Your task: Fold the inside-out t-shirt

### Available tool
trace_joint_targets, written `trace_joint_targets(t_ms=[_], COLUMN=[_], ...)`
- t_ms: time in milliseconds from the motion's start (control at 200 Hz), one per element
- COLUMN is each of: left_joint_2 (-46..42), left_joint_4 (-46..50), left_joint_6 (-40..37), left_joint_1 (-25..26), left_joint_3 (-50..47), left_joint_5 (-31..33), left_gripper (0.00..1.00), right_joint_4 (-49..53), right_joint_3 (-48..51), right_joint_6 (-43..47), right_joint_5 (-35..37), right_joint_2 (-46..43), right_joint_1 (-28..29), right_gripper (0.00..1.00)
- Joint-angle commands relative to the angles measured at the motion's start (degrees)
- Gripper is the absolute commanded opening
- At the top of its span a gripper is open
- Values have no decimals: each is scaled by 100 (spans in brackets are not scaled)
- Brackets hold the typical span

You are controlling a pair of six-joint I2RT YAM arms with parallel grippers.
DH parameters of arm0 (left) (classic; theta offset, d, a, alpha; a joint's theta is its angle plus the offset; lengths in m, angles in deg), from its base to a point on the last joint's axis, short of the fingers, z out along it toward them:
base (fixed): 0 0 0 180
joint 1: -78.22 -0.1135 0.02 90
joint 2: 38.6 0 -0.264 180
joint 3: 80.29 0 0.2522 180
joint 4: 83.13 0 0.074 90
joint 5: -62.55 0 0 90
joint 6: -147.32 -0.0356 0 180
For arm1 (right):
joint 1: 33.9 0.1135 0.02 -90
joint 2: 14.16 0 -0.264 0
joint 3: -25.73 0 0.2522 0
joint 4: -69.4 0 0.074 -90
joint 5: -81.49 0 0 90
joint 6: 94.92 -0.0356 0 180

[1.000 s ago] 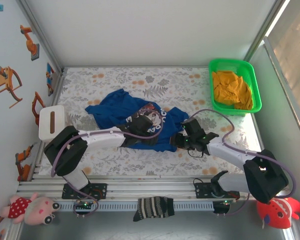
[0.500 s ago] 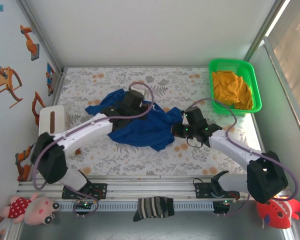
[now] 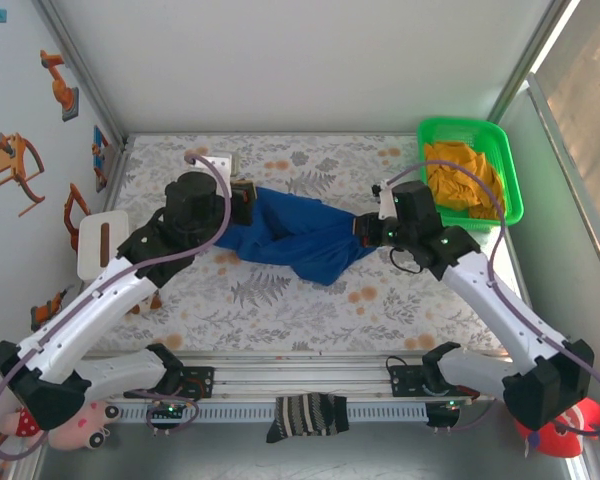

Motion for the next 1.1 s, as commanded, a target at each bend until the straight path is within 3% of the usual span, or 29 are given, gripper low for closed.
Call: trace_joint_targets(t_ms=[0,160,340,396,446,641,791,821,846,916,951,1097], left_joint_2=[-250,224,1610,2080,2412,2800,2677,2660,2634,2554,2509,2381], left_joint_4=[-64,-228,-708,-800,-825,-842,-814,-792,-794,-779,-771,-669], left_joint_6=[232,738,892,877,820,718,720,716,724,748,757,748], left_joint_1=[-70,-70,-127,-170,-197,-280,-299,-320,-329,-339,-350,-351], left_joint_3=[182,-225,-531,-478,-391,-181,-192,-198,-193,-178,-156,-32], left_joint_5=[-163,-473,-751,-823,-870,-1012,-999,-996,-996,-1011,-1027,-1080], left_gripper=[0,0,0,0,0,0,0,0,0,0,0,0], right_joint_4=[369,350,70,59,-52,-644,-1170,-1198,-1212,-1274,-1297,-1269], right_joint_3=[-368,-148,327,385,513,1084,1075,988,906,651,530,97], right_joint_6=[148,199,459,543,537,435,625,681,739,889,974,1293], right_joint_5=[126,311,968,1132,1040,284,80,127,208,508,637,1213], right_joint_2=[-347,6,889,1077,1054,546,918,1106,1266,1726,1915,2554], right_joint_1=[-30,-30,-84,-85,-86,308,863,956,1034,1254,1346,1631], right_gripper=[0,0,0,26,36,41,43,45,54,56,61,64])
